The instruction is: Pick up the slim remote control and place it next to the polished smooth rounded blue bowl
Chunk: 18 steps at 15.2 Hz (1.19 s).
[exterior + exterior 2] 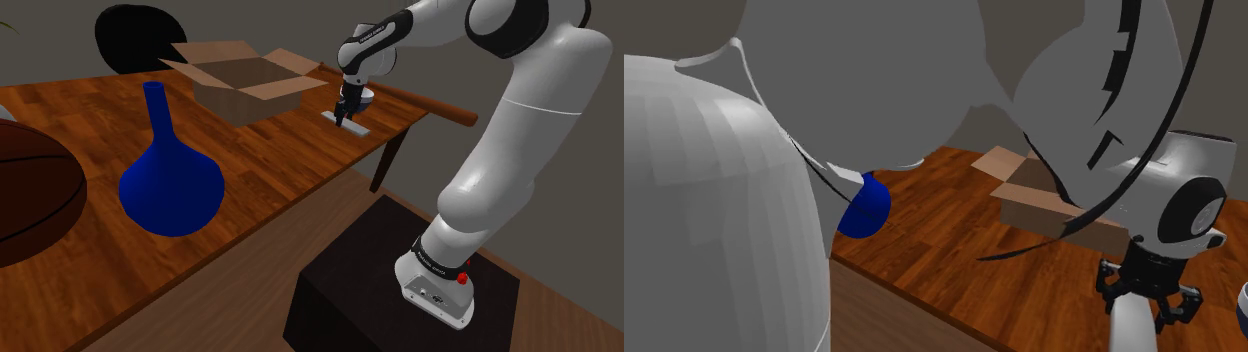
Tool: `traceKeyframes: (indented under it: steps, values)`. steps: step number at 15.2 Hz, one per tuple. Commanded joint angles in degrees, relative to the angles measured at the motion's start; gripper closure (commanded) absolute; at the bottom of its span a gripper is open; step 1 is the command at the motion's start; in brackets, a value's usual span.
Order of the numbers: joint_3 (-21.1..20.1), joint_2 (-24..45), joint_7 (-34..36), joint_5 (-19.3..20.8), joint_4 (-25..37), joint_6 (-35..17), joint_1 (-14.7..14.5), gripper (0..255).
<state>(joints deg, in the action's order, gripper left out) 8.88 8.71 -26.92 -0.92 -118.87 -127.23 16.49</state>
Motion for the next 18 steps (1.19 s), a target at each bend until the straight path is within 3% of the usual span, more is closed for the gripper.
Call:
traceKeyframes:
  steps: [1, 10, 11, 16, 18]
  values:
    - [-0.04, 0.88, -0.09, -0.18, -0.52, -1.44, 0.02, 255]
    - [-0.07, 1.41, -0.17, -0.29, -0.87, -2.31, 0.05, 255]
    - [-0.06, 1.41, -0.16, -0.29, -0.88, -2.31, 0.05, 0]
    - [-0.06, 1.4, -0.17, -0.29, -0.87, -2.31, 0.05, 0]
    - [0.01, -0.62, 0.13, 0.13, 0.66, 1.22, -0.06, 0]
